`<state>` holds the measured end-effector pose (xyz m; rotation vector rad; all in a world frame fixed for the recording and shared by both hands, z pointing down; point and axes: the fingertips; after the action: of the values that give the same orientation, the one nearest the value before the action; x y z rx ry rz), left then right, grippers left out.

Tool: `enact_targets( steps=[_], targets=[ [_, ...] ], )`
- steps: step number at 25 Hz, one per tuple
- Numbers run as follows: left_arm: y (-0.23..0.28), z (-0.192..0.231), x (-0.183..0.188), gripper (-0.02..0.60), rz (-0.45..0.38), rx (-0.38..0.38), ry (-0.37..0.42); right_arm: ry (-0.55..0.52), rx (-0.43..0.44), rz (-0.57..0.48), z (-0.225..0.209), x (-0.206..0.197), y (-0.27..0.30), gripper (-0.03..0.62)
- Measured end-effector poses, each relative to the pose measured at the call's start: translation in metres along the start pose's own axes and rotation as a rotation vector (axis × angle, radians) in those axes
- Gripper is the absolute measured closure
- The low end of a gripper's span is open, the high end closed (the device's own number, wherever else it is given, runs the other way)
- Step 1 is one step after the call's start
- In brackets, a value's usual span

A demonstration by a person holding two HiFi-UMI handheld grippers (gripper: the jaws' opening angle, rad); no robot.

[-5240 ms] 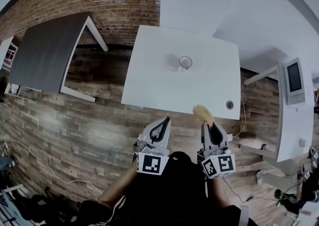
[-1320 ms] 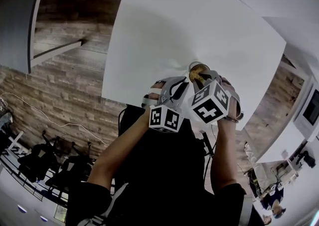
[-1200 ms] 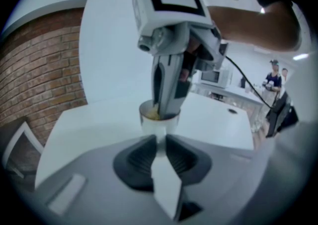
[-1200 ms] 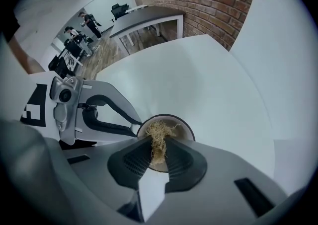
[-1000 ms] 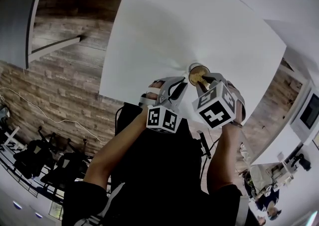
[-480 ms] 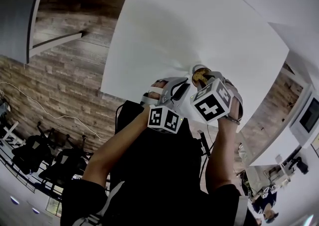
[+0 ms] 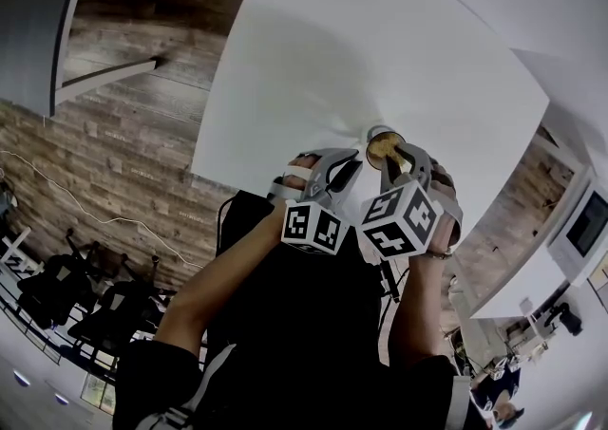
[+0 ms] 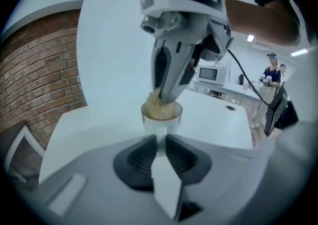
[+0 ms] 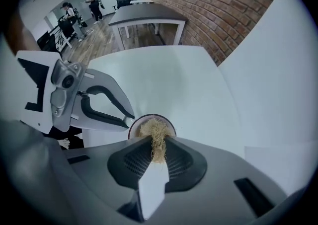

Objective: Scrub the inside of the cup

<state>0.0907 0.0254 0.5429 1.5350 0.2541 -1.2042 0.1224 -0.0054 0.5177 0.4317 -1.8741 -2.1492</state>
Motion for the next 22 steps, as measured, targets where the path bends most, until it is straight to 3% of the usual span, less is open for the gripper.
enact_targets(
  steps=[6,18,22],
  targets=[
    [0.0,0.001,0.0,0.522,-0.004,-0.005,-0.007,-0.015,-0.1,-0.025,-0.005,0.001,-0.006,0.54],
    [0.0,0.003,0.001,0.522,-0.005,-0.002,-0.004,-0.012,-0.007,0.025,0.004,0.01,0.04,0.54],
    [0.001,0.002,0.001,0.522,-0.002,0.0,-0.006,0.04,0.022,-0.037,0.005,0.012,0.037,0.54]
  ],
)
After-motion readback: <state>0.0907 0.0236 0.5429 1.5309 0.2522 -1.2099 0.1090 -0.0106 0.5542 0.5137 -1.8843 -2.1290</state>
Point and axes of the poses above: the fingertips, and each gripper's own axes: y forward along the fingers, z to its left, x out of its top, and after that the axes turned 13 degrees about -y, right-handed
